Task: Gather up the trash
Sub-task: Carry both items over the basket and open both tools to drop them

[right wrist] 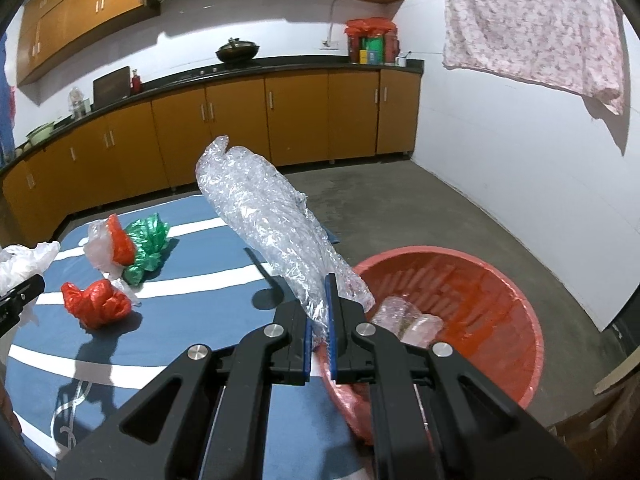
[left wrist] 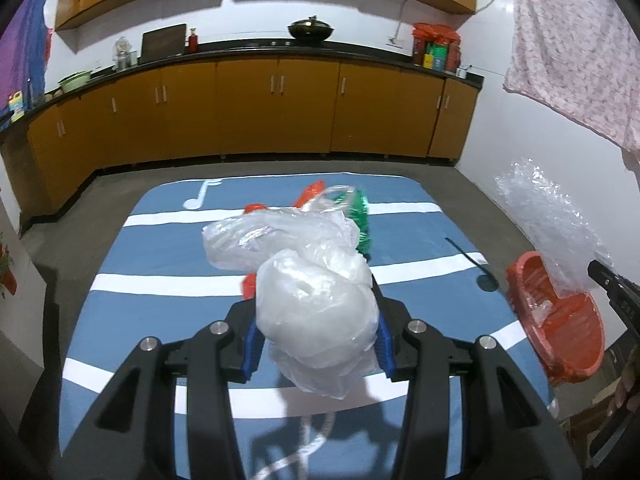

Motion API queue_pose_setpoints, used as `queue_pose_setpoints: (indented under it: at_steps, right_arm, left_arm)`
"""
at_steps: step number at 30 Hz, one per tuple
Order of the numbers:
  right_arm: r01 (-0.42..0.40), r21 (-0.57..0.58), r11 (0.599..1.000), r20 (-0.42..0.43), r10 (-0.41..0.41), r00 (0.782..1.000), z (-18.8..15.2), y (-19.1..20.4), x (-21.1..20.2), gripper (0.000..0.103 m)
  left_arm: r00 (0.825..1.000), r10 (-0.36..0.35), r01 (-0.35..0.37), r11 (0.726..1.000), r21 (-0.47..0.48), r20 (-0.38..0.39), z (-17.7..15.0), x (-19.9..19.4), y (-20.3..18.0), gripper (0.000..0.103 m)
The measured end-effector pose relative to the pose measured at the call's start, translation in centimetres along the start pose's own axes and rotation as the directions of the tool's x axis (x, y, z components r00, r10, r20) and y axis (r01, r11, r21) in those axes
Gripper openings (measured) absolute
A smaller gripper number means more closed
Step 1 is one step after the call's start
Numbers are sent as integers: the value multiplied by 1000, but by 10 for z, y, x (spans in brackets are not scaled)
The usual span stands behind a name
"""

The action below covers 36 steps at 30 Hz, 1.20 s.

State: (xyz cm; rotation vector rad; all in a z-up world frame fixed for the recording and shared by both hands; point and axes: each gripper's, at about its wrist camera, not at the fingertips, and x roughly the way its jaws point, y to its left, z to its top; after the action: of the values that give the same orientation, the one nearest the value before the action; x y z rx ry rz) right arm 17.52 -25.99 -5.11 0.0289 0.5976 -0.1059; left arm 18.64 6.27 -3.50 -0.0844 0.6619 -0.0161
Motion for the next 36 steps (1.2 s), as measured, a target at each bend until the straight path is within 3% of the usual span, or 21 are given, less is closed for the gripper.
queue_pose_setpoints:
  at_steps: [22,30,36]
  right_arm:
    - [100,97,990,11,-101,995,-8,-71,-13,6]
    - [155,151,976,-9,-156,988,-16,-105,-14,6]
    - [183,181,966,-25,-182,983,-22,-124,-13,6]
  left_arm:
    - [988,-151,154,983,101,-30,0,12,-94,44]
    - [968,-248,252,957,147,-43,0,17,-144,44]
    - [942,-329,335,921,198,-62,-1,25,-195,44]
